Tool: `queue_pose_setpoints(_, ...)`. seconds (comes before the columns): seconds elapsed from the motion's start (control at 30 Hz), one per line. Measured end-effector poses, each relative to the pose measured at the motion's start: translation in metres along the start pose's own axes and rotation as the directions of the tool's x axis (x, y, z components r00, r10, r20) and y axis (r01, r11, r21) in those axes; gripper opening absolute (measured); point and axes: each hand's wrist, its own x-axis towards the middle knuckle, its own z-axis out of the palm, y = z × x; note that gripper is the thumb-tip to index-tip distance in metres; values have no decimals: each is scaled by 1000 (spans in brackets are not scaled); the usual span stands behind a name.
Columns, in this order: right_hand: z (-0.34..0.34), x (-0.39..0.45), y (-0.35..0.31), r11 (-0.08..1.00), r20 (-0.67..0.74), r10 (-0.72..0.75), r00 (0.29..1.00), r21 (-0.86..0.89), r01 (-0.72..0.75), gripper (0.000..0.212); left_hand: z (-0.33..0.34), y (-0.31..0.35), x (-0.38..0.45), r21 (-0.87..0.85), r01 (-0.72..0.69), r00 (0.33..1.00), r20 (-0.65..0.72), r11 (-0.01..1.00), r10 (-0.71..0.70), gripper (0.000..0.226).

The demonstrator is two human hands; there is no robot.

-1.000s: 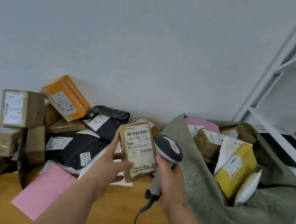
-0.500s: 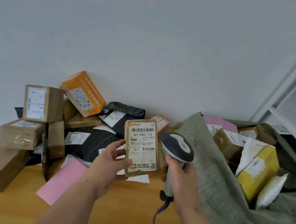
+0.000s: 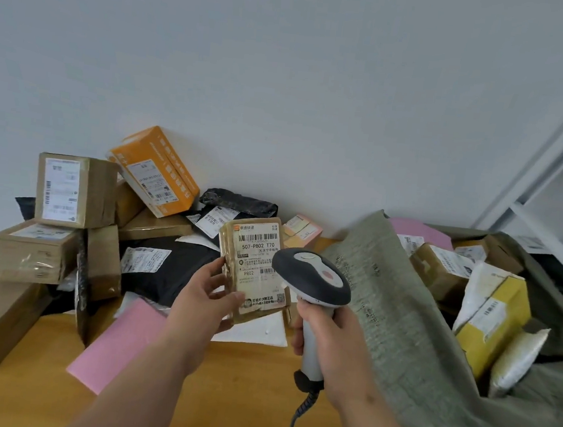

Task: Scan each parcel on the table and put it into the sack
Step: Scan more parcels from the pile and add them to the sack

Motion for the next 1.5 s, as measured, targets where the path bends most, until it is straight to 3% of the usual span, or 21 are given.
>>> queue_pose_setpoints(0.1, 1, 0, 0, 999, -22, 13, 1000, -31, -14, 43, -2, 3, 5, -19, 7, 1000, -18, 1000, -8, 66)
queue_pose_setpoints(0.27, 1, 4, 7, 994, -39, 34, 999, -98, -38, 17, -6, 7, 11, -34, 1, 999, -35, 999, -2, 66)
queue_pose_setpoints(0.4, 4, 4, 8, 992, -47, 44, 998, -114, -49, 10, -10, 6, 15, -34, 4, 1000, -29, 999, -5, 65)
queue_pose_setpoints(1.5, 27, -14, 9, 991, -109, 0, 994, -134, -15, 7, -29, 15, 16, 26, 3, 999, 47, 1000, -5, 66)
